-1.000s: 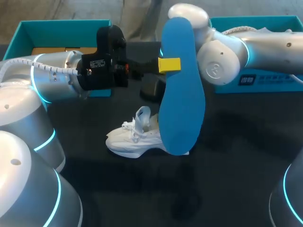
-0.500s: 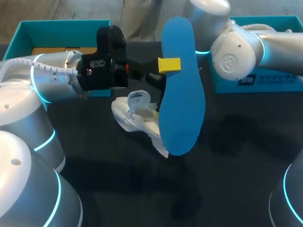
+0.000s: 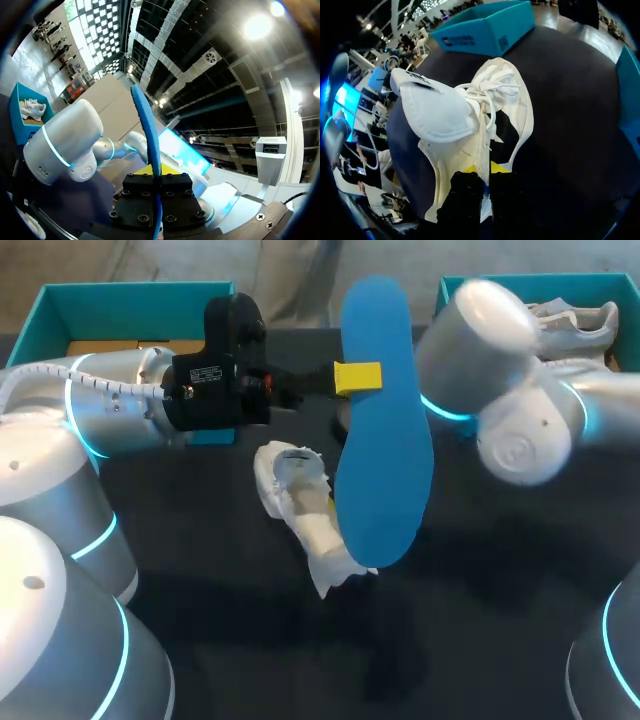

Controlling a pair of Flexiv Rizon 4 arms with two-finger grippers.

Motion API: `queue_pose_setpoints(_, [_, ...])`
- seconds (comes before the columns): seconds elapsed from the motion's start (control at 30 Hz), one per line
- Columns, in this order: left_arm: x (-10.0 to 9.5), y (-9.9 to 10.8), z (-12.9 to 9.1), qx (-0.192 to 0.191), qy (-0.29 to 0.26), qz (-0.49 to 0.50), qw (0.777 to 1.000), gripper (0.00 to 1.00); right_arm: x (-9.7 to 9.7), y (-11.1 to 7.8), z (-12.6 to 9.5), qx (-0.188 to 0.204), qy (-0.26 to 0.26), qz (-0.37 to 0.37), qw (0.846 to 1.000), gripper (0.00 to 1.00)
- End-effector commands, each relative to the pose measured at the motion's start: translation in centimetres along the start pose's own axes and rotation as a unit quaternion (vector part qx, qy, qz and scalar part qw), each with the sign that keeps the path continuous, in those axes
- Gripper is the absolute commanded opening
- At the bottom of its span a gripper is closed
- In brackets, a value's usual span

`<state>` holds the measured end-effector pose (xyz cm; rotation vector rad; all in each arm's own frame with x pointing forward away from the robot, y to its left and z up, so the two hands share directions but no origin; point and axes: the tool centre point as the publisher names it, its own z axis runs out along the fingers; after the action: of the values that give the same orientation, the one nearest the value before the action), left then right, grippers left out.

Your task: Take the shoe out of the shoebox, open the shoe tongue, remove and reinsert the insole, then place the shoe into the shoebox

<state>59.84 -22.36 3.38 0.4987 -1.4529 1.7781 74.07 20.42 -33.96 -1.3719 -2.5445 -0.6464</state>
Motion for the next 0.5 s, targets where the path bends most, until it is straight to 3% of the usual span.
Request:
queue_pose_setpoints(0.03, [0.0, 0.1, 0.0, 0.002, 0.0, 0.001, 1.0, 0.0, 0.3, -1.2, -0.9, -0.077, -0.009, 0.085, 0.993, 0.0])
queue_pose_setpoints(0.17, [0.0, 0.1, 0.0, 0.002, 0.0, 0.001, 1.0, 0.0, 0.3, -1.7, -1.2, -0.073, -0.003, 0.118, 0.99, 0.0])
queue_pose_setpoints(0.33, [0.0, 0.1, 0.0, 0.002, 0.0, 0.001, 1.0, 0.0, -0.1, -2.3, -1.5, -0.104, 0.002, 0.142, 0.984, 0.0])
queue_pose_setpoints(0.5, [0.0, 0.1, 0.0, 0.002, 0.0, 0.001, 1.0, 0.0, -1.1, -1.6, -1.6, -0.086, -0.001, 0.127, 0.988, 0.0])
